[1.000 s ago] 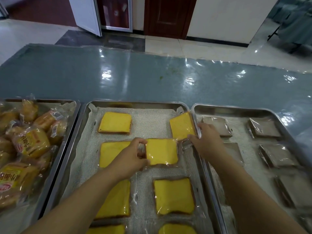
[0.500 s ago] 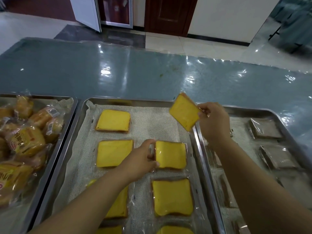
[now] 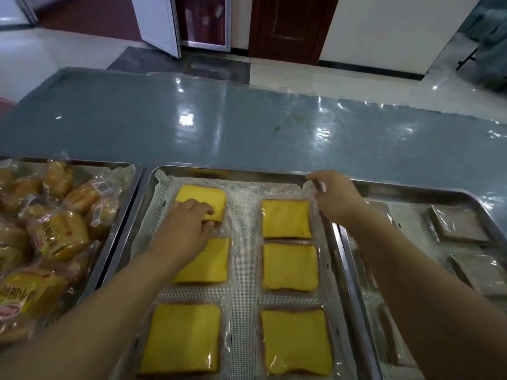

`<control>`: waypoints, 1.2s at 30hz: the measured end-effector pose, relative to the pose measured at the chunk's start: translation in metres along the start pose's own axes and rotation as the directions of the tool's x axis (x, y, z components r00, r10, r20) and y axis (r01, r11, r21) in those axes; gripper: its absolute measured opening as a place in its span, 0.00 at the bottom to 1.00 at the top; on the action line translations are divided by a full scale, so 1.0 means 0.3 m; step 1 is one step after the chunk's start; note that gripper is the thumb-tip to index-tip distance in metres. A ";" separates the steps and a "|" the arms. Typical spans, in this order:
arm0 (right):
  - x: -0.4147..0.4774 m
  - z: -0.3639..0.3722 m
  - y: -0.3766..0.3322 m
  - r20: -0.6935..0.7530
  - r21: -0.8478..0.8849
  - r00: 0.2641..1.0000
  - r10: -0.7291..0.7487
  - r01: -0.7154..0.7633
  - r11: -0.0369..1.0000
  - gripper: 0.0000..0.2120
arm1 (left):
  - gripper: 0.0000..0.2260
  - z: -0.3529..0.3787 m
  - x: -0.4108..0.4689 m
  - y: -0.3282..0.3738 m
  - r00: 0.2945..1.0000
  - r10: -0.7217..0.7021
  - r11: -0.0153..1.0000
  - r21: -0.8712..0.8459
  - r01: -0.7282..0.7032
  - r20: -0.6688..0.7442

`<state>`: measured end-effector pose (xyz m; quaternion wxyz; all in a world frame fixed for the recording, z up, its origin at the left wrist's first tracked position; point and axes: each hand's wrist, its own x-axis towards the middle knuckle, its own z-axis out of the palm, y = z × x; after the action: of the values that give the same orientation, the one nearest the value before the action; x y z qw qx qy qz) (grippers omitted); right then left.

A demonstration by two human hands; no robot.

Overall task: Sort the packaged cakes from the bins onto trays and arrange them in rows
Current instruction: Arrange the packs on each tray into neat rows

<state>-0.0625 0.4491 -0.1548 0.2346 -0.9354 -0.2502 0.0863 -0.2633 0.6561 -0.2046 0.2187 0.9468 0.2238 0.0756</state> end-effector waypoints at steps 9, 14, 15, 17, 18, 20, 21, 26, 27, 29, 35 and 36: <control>-0.023 0.150 -0.031 0.479 -0.298 0.875 -0.067 0.234 0.925 0.40 | 0.38 -0.028 0.155 -0.128 0.951 -0.026 0.979 0.199 -0.038 0.310; 0.000 0.137 -0.039 0.500 -0.350 0.864 -0.057 0.262 0.899 0.42 | 0.45 -0.027 0.226 -0.159 0.913 0.038 0.967 0.215 -0.136 0.407; 0.007 0.133 -0.042 0.490 -0.353 0.869 -0.066 0.267 0.897 0.41 | 0.45 -0.027 0.236 -0.160 0.912 0.053 0.967 0.206 -0.148 0.407; 0.021 0.127 -0.047 0.456 -0.324 0.885 -0.091 0.260 0.909 0.39 | 0.44 -0.027 0.249 -0.161 0.918 0.075 0.972 0.176 -0.154 0.388; 0.029 0.126 -0.047 0.440 -0.301 0.892 -0.104 0.256 0.919 0.39 | 0.44 -0.029 0.253 -0.160 0.923 0.082 0.974 0.165 -0.154 0.376; 0.043 0.125 -0.046 0.426 -0.274 0.897 -0.117 0.251 0.928 0.38 | 0.44 -0.032 0.257 -0.157 0.929 0.086 0.975 0.161 -0.152 0.359; 0.049 0.127 -0.045 0.432 -0.277 0.894 -0.116 0.253 0.927 0.38 | 0.43 -0.034 0.258 -0.157 0.932 0.083 0.975 0.165 -0.150 0.354; 0.061 0.148 -0.036 0.459 -0.272 0.881 -0.113 0.260 0.926 0.37 | 0.43 -0.036 0.252 -0.150 0.942 0.066 0.977 0.171 -0.129 0.330; 0.060 0.152 -0.033 0.462 -0.263 0.879 -0.118 0.263 0.928 0.37 | 0.43 -0.035 0.252 -0.151 0.941 0.057 0.977 0.177 -0.122 0.334; 0.047 0.159 -0.027 0.465 -0.260 0.877 -0.120 0.264 0.929 0.37 | 0.43 -0.033 0.244 -0.156 0.937 0.038 0.975 0.195 -0.111 0.347; -0.077 0.162 -0.011 0.295 -0.177 0.930 -0.218 0.278 0.944 0.33 | 0.36 -0.065 0.119 -0.093 0.968 0.059 0.997 0.036 -0.069 0.245; -0.114 0.162 -0.008 0.248 -0.134 0.936 -0.252 0.291 0.947 0.32 | 0.34 -0.069 0.082 -0.075 0.974 0.076 0.997 -0.013 -0.075 0.215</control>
<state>-0.1066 0.4529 -0.1947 0.1340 -0.8921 -0.4088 0.1379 -0.2554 0.6933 -0.1952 0.2409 0.9567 0.1625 -0.0187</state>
